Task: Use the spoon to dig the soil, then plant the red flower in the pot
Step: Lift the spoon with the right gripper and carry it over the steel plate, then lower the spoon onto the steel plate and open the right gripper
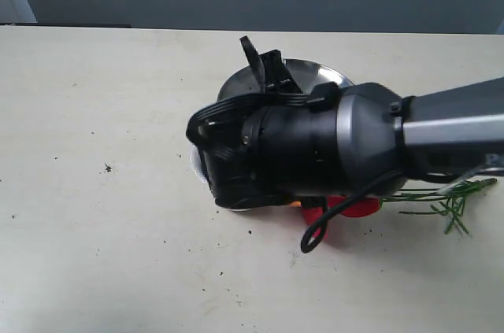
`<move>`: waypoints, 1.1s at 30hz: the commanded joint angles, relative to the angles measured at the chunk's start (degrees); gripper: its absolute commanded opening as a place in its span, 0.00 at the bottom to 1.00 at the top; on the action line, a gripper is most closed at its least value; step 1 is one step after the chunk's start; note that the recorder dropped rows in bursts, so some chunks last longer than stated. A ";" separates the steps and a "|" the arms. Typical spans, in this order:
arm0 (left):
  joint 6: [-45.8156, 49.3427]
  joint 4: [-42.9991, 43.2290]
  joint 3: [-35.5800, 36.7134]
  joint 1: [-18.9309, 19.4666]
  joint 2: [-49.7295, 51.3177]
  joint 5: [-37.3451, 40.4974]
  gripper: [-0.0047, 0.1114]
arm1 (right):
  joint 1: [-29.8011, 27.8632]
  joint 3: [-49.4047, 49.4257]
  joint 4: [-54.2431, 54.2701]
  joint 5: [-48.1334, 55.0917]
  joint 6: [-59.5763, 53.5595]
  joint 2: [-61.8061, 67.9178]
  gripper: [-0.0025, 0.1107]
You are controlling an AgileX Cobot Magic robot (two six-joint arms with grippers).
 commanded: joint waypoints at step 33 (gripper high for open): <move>-0.22 -0.44 -0.21 -0.41 -0.30 -0.08 0.04 | -38.26 -28.21 71.64 -18.74 -26.58 10.34 0.02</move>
